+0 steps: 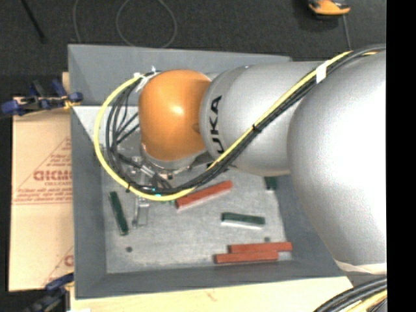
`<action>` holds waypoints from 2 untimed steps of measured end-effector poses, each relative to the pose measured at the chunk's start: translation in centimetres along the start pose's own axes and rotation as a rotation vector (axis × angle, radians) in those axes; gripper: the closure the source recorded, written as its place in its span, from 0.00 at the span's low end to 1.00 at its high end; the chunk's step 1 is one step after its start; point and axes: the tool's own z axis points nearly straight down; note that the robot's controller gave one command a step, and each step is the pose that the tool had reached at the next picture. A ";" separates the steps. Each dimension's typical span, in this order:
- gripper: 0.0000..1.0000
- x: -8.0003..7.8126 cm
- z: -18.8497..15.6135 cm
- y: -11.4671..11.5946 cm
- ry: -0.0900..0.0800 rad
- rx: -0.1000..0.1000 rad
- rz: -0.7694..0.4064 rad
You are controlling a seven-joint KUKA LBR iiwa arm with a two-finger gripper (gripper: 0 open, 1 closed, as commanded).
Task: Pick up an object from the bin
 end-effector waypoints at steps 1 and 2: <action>0.00 -0.9 8.4 0.7 -0.006 0.002 -0.550; 0.00 -5.7 9.4 1.1 -0.012 -0.001 -0.434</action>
Offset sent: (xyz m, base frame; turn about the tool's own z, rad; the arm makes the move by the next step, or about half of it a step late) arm 0.0082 0.0083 -0.0836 -0.5519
